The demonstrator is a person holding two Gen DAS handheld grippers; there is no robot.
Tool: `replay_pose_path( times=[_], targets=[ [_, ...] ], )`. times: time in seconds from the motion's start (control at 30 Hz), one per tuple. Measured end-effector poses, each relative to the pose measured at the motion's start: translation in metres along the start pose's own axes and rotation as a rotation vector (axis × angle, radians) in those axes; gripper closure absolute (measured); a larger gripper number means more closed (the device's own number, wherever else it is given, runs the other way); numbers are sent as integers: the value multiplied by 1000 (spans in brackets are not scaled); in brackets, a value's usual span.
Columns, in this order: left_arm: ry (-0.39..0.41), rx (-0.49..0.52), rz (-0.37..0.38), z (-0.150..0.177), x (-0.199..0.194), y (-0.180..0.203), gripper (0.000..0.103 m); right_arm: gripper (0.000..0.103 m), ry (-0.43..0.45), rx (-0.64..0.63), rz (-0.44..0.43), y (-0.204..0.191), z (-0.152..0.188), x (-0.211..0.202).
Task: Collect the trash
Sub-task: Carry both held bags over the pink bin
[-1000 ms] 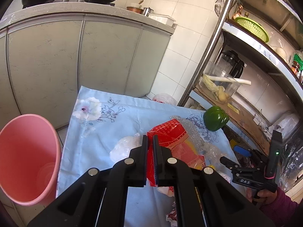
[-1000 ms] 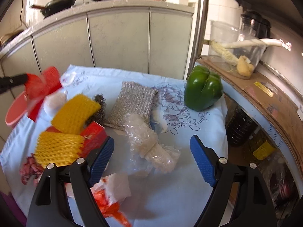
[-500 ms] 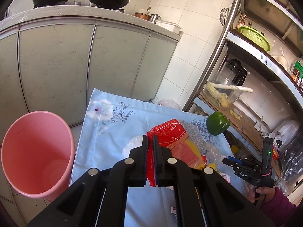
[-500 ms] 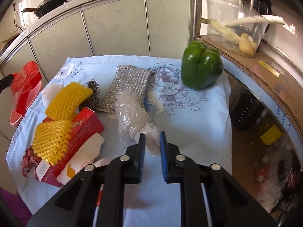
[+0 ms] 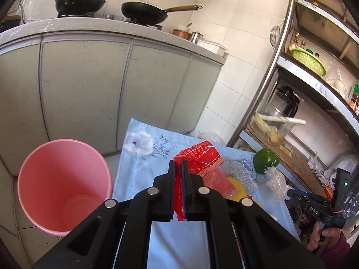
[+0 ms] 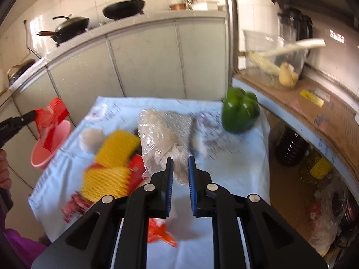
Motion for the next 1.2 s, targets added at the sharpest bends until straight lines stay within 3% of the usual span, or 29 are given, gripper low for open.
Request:
replay_pose_path(
  times=[0.27, 0.53, 0.73, 0.9, 1.2],
  targets=[
    [86, -45, -94, -19, -26, -45, 99, 89, 38, -64, -126, -71, -36, 8],
    [130, -97, -217, -23, -48, -109, 99, 89, -6, -190, -297, -175, -63, 50],
    [100, -144, -313, -7, -46, -155, 98, 89, -62, -280, -420, -258, -73, 93],
    [62, -193, -359, 6, -32, -181, 98, 89, -131, -304, -476, -305, -67, 132],
    [-13, -192, -426, 27, -3, -198, 98, 89, -234, -294, -488, -334, -43, 184]
  ],
)
Point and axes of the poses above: each gripper's, at about its wrist camera, not at the fingertips, and x roughly the way its jaws point, y to its right, z to its underside, the point moved 8 cm from there along x, roughly the way its jaws point, and after that the axes turned 9 degrees about -z, right-handed, at the moved point
